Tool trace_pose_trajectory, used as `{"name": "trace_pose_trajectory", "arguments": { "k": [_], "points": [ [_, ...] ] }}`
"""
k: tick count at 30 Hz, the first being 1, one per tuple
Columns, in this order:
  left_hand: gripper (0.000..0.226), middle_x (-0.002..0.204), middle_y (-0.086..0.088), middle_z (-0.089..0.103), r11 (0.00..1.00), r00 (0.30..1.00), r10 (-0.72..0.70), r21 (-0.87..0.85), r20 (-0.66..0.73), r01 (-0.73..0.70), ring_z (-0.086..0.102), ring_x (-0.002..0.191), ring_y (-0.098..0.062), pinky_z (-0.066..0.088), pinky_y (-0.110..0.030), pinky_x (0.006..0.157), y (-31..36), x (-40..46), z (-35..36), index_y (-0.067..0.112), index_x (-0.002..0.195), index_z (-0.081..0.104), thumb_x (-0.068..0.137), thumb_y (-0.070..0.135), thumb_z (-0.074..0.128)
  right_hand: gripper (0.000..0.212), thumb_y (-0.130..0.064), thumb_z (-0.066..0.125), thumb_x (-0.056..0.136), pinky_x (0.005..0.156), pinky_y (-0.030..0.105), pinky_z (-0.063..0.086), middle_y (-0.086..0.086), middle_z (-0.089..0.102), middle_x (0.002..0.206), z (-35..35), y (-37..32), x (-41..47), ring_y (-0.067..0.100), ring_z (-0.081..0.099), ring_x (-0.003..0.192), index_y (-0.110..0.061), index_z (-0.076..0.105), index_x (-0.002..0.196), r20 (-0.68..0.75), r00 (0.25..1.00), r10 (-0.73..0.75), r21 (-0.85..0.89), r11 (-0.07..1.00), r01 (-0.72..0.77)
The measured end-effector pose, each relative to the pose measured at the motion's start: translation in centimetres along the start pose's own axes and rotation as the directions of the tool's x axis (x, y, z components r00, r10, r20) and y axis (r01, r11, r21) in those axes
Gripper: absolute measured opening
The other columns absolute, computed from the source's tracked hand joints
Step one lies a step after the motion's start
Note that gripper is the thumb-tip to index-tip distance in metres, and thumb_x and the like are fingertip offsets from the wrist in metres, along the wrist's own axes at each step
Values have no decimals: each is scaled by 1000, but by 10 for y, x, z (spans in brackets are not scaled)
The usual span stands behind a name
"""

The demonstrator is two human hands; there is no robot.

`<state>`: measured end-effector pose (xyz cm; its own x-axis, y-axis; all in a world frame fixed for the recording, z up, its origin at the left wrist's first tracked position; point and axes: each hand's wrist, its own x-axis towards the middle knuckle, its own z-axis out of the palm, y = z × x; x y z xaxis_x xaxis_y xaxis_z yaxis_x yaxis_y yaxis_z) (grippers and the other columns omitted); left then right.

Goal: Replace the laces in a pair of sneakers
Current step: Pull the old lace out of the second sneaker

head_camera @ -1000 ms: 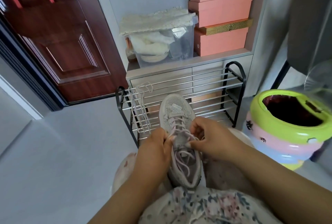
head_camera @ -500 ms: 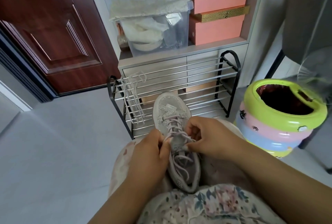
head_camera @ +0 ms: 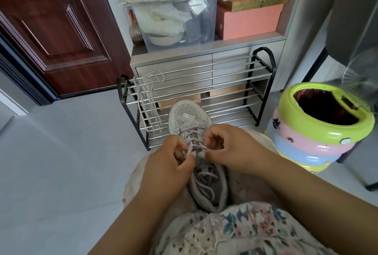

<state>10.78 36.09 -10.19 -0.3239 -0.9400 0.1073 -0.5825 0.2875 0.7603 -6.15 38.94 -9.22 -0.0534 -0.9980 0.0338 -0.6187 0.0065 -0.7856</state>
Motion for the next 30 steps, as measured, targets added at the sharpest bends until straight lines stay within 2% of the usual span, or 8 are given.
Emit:
{"name": "trace_pose_trajectory", "arguments": {
  "k": [5,9,12,17,21,25,28,30],
  "points": [
    [13,68,7,54,998,997,-5,-65,74,10,46,58,-4,41,-24,59,-6,7,4,23,78,55,80,25,68,17,-11,72,76,49,11,34,-10,52,58,2,3,7,-2,42,47,-17,58,68,66,994,90,124,987,-98],
    [13,63,8,54,970,979,-95,-205,183,132,44,52,1,37,-12,51,-4,13,5,14,79,59,86,23,65,17,-7,71,78,47,12,33,-10,50,54,5,12,10,-1,41,46,-15,60,68,124,980,158,322,927,-190],
    [16,60,6,54,954,960,-149,-221,236,202,45,53,-5,40,-20,55,-9,22,5,17,72,58,87,20,63,20,-8,71,78,45,13,33,-10,51,52,5,15,13,1,42,45,-17,59,64,124,972,197,404,885,-231],
    [19,63,-6,55,897,919,-207,-310,336,316,49,61,-19,40,-31,61,-13,37,0,8,75,59,93,12,54,22,-7,65,79,69,40,44,-2,65,63,-4,17,27,21,57,65,-20,60,62,132,981,143,369,911,-182],
    [19,71,-10,64,916,930,-147,-309,337,257,53,60,-12,41,-24,58,-13,41,-6,5,82,62,94,18,54,20,3,62,81,63,25,45,0,59,54,-7,17,35,11,54,54,-12,55,70,163,980,112,440,881,-173],
    [12,64,0,60,837,919,-147,-449,365,312,53,55,-7,39,-13,48,-14,43,-9,12,84,61,93,13,55,20,14,57,81,55,18,45,6,51,51,-11,20,38,13,48,49,-6,56,78,205,974,91,638,743,-204],
    [6,64,-7,56,634,904,-138,-665,405,395,55,59,-15,42,-20,47,-19,47,-18,9,85,58,88,14,61,17,10,58,69,63,27,54,1,41,42,-20,23,37,17,44,50,-6,55,74,227,968,103,843,478,-248],
    [8,60,-6,49,490,912,-89,-780,401,390,53,57,-16,47,-28,56,-24,51,-29,9,83,55,88,13,60,21,9,61,65,69,35,57,-2,36,38,-34,27,35,17,45,48,-7,53,76,203,973,105,915,335,-227]
  ]
}}
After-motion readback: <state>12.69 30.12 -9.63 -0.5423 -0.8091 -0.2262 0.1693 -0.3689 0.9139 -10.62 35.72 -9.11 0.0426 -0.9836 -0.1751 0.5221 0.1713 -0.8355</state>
